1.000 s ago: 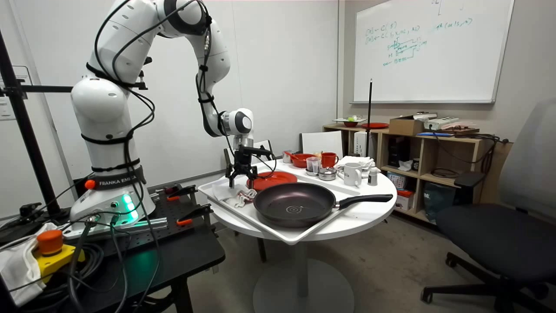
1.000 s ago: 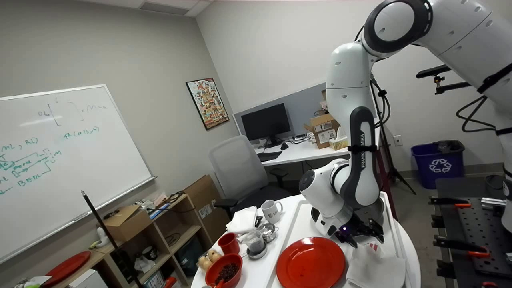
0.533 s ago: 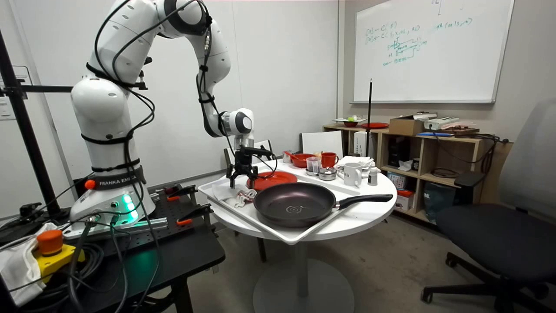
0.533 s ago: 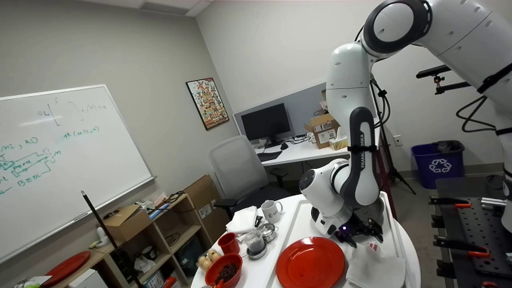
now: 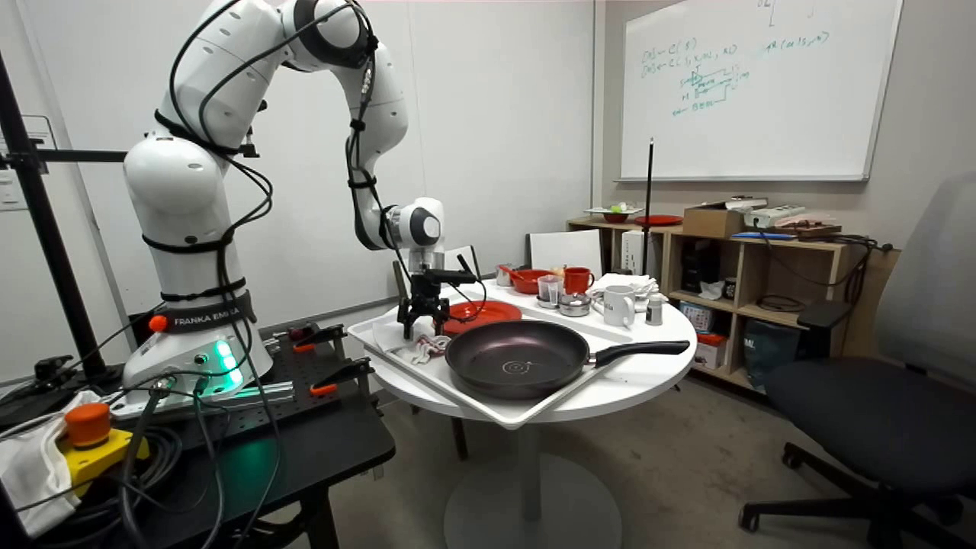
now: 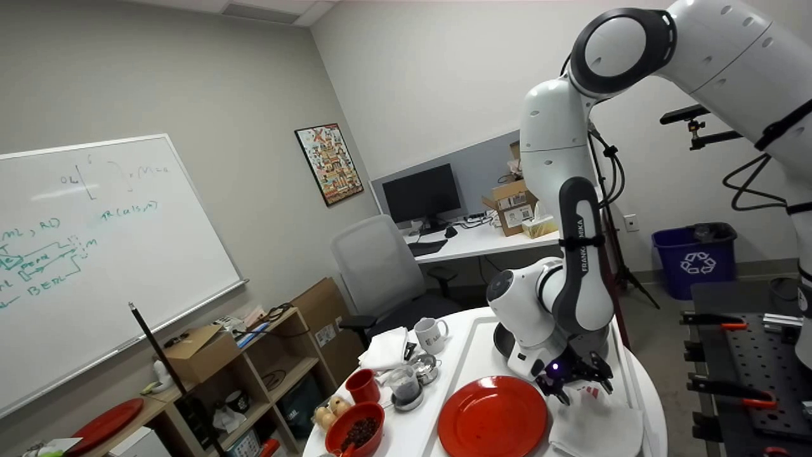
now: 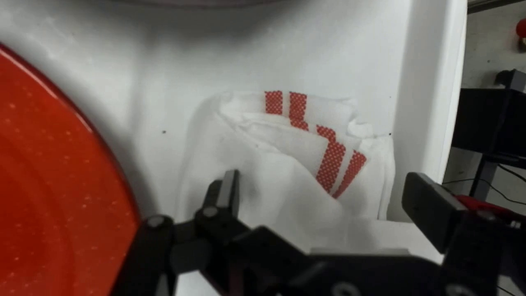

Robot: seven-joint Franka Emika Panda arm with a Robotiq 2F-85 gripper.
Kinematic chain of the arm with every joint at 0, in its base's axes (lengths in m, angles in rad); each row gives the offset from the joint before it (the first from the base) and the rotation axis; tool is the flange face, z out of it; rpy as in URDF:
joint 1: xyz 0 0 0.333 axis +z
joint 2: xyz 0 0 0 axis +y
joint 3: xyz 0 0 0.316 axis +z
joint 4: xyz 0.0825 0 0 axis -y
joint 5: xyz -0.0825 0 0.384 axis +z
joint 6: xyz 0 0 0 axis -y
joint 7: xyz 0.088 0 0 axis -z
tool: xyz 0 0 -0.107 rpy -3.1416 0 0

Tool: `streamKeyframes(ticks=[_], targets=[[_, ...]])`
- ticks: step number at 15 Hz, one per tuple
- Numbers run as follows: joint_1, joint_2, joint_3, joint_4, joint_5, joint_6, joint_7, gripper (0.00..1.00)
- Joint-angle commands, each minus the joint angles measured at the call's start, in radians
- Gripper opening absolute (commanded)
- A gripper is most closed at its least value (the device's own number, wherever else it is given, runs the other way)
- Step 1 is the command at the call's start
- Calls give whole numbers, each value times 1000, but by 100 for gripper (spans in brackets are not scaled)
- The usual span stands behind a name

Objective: Use the cloth to wipe the brown plate

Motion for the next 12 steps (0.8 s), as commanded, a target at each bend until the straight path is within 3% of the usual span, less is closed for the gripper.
streamKeyframes(ticks=[1,6,7,8,12], targets=[[16,14,-25,-63,-45,148,-25,100],[44,37,-86,-121,-158,333,-3,100],[48,43,-101,-126,-181,361,3,75],[53,46,-115,-130,-197,386,2,72],[73,62,-158,-137,-234,467,3,43]])
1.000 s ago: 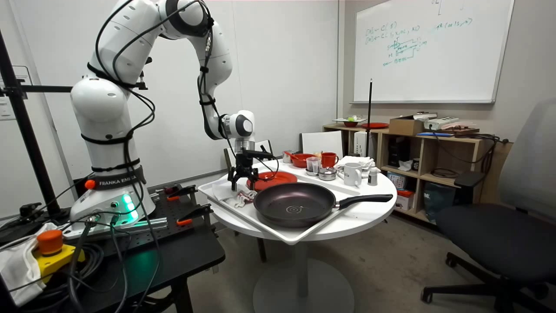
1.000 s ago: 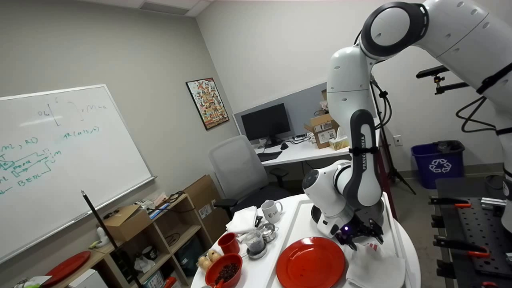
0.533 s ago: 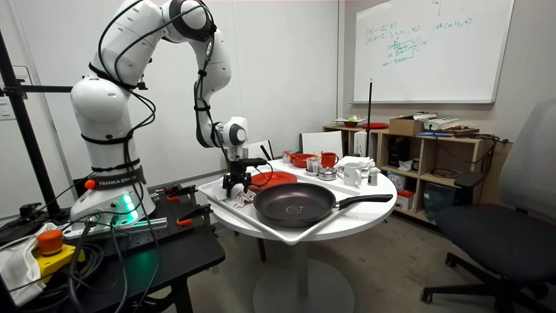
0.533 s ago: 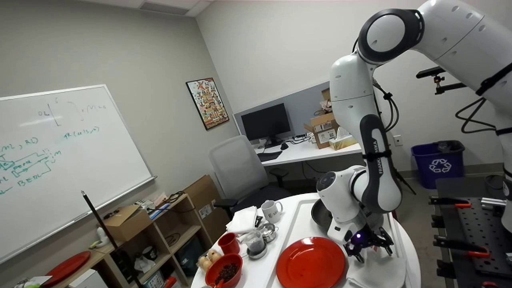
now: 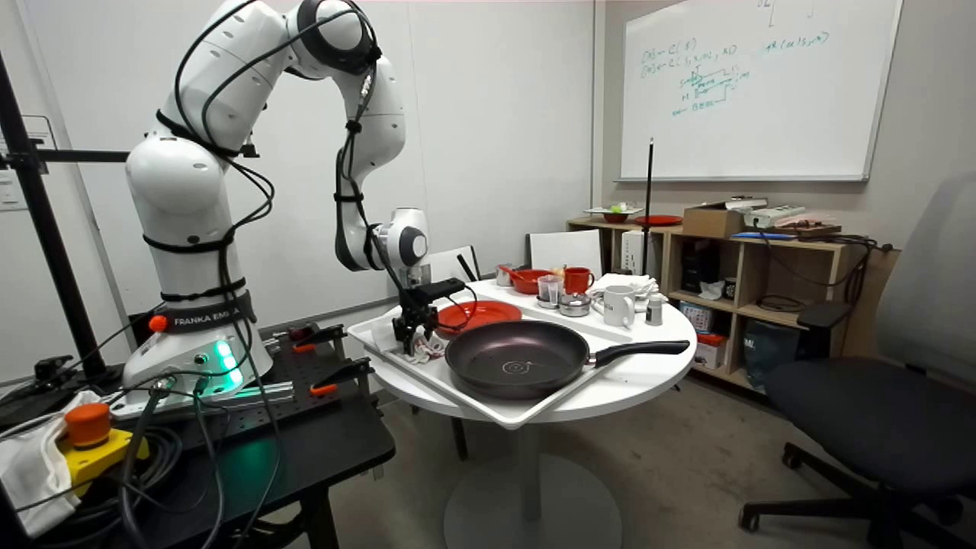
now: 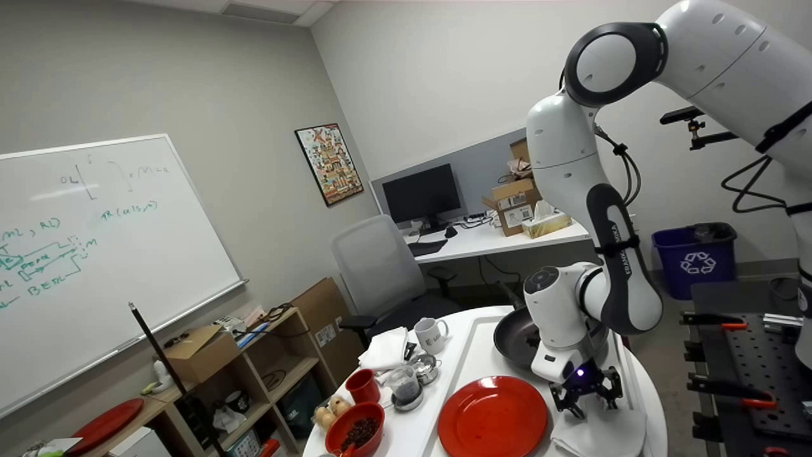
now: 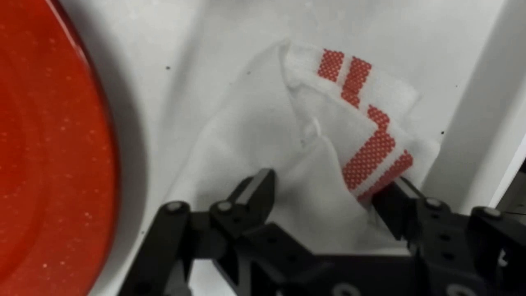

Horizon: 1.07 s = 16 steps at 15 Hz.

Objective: Use the cloth to wipe the brown plate

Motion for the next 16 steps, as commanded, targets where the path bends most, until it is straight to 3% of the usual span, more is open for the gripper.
streamKeyframes(ticks=[1,5,6,16], targets=[[38,29,-52,-9,-46,76,13,35],[84,35,-93,-14,-52,120,22,5],[100,30,-102,-19,-51,132,25,1],[114,-56,-30,-75,-9,299,44,0]])
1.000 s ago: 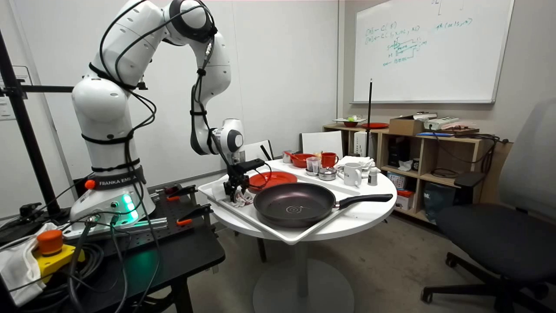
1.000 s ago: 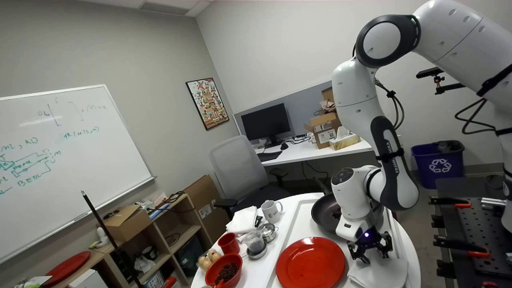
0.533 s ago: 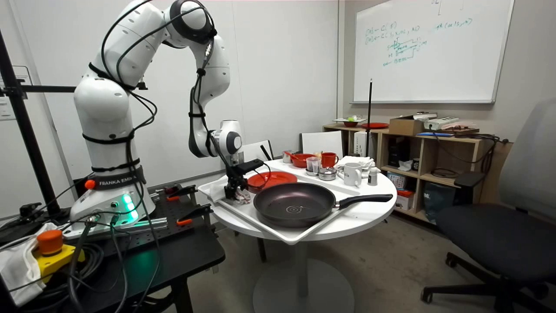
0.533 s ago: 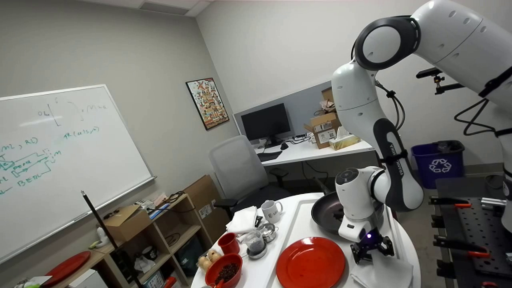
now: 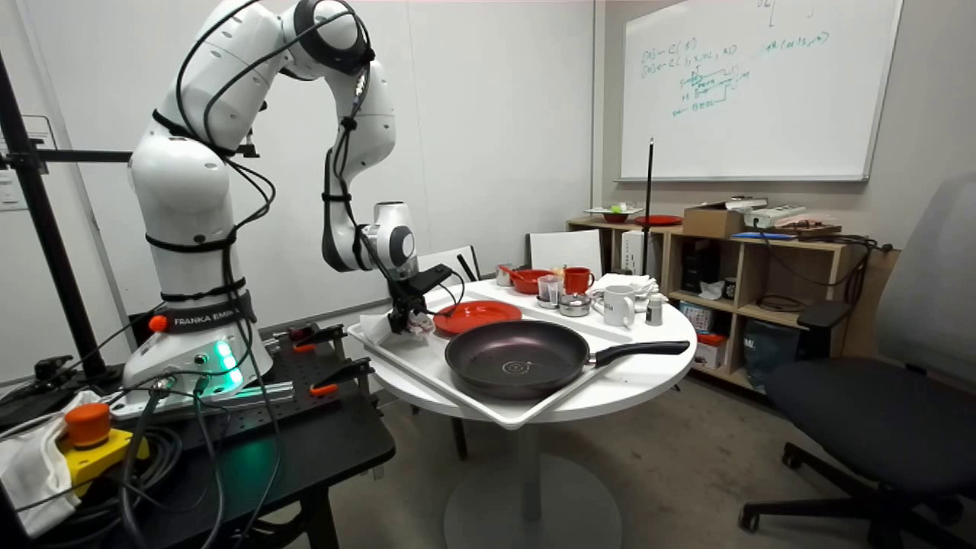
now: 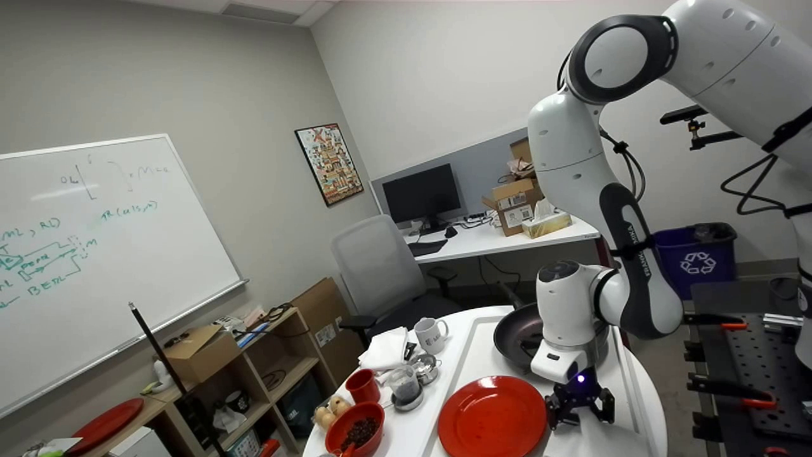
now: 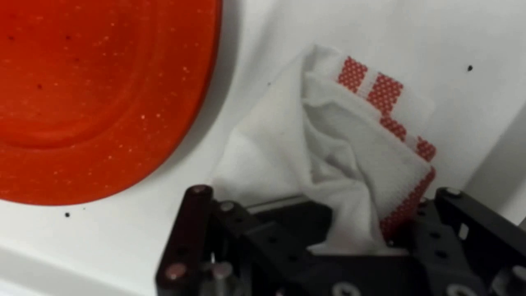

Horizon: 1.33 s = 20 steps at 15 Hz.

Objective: Use the cloth to wipe the brown plate

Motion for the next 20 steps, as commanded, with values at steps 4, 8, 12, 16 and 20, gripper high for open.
streamKeyframes(ticks=[4,8,12,16,20], targets=[[5,-55,32,-17,23,38,59,0],[8,-61,32,-15,21,38,80,26],[8,-65,30,-14,18,38,91,47],[1,-64,36,-13,15,37,90,10],[-3,-65,41,-15,13,38,90,2]])
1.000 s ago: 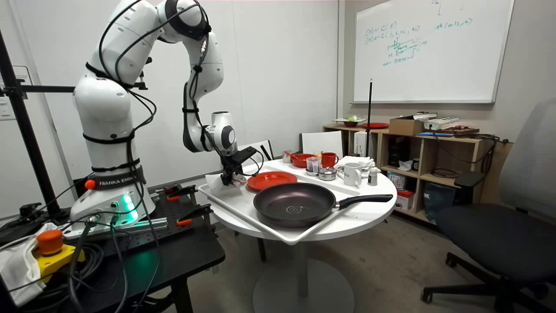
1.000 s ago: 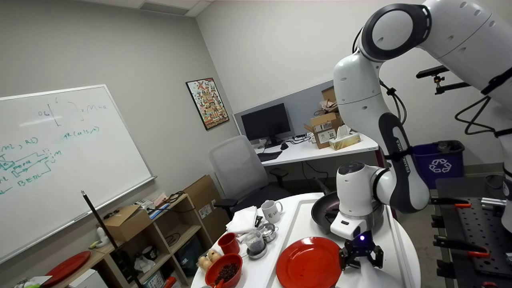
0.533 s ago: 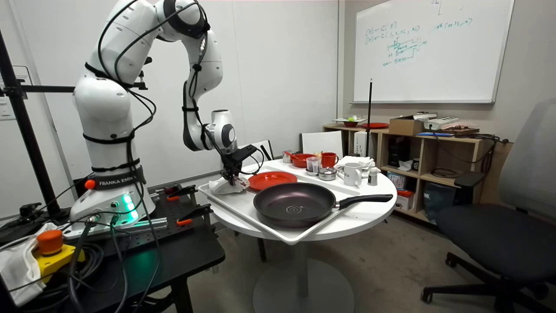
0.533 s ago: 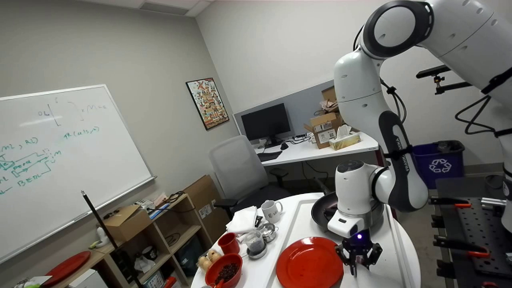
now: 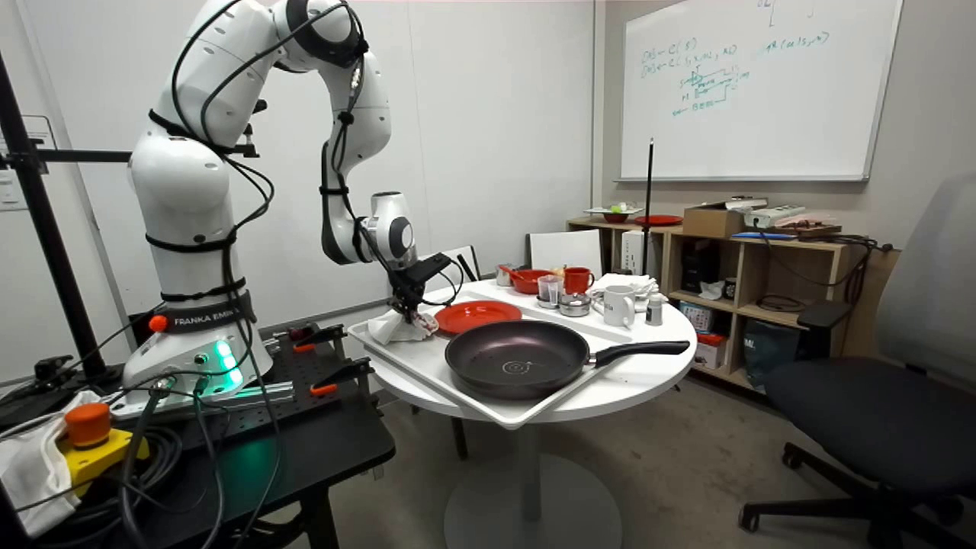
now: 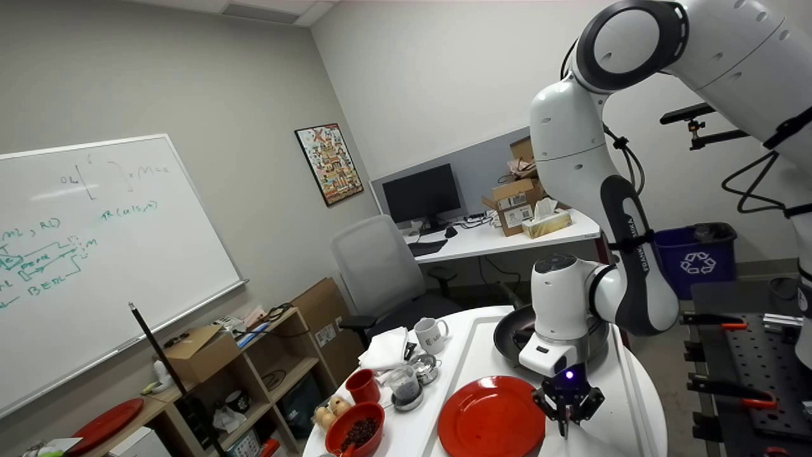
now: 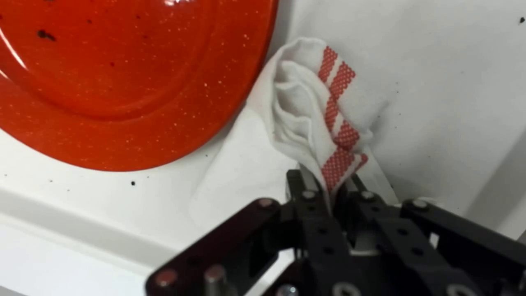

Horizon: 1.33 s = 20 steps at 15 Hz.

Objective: Use the cloth to wipe the brown plate

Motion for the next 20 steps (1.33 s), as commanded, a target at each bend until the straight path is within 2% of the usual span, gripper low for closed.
streamKeyframes(ticks=[1,9,12,20], targets=[[-3,-19,9,-16,6,13,12,3],[-12,-190,49,-142,12,123,56,3],[-64,-238,94,-138,11,129,132,3],[-365,-176,301,22,-11,98,430,3]])
